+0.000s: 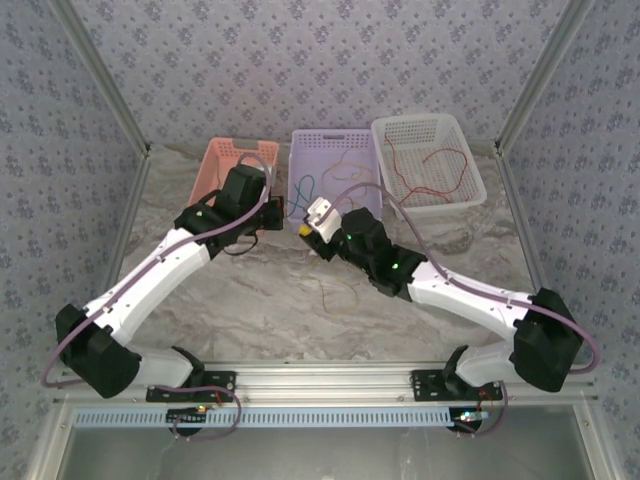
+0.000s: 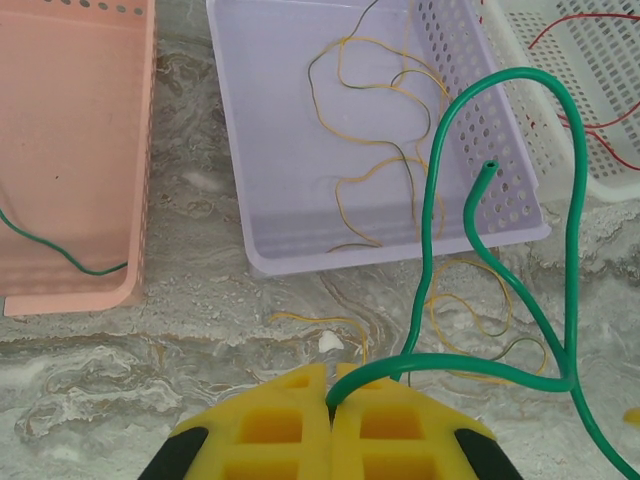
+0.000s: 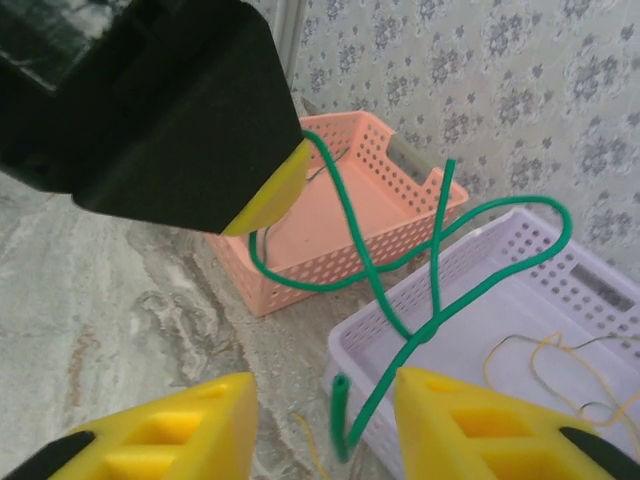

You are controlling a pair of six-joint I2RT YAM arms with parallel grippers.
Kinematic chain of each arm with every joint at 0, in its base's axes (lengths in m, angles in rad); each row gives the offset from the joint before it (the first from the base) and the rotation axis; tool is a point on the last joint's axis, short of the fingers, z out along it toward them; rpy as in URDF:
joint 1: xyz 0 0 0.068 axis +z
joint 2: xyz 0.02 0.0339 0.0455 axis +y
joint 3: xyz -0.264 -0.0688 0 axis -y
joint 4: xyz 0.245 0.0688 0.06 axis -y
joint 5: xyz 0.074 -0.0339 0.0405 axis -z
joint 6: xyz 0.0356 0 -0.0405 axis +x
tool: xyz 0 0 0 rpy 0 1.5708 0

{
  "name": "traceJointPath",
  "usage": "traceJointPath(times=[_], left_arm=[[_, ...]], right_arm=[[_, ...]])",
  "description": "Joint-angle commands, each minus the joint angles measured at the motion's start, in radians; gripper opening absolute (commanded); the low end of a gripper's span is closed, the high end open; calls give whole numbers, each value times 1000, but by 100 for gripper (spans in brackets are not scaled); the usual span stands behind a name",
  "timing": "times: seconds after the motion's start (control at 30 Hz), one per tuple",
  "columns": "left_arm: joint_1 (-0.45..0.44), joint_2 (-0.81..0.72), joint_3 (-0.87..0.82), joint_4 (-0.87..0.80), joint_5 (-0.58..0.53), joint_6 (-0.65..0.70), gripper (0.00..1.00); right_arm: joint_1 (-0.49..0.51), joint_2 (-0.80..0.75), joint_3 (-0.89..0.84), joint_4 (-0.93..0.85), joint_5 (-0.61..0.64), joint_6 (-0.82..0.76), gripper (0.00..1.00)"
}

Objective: Untangle the cables

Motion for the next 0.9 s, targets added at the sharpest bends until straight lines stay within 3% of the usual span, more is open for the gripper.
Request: traceJointPath(times=[0.0,0.1,0.53,0.73,0.87], left_arm=[[-13,0,39,-7,4,0,0],[-13,-2,37,-9,1,3,0],[-19,-5,-1,12,8,34,0],[-24,-12,-5,23,16,39,0],[-62,-18,-31,46,27,113,0]], right_arm=[[-17,12,55,28,26,17,24],[-26,2,61,6,25,24,1],[-202,-151,108,-164,-192,199,0],[-203,-163,85,-175,-187,202,0],[-232,-175,133,-197,-180,253,0]])
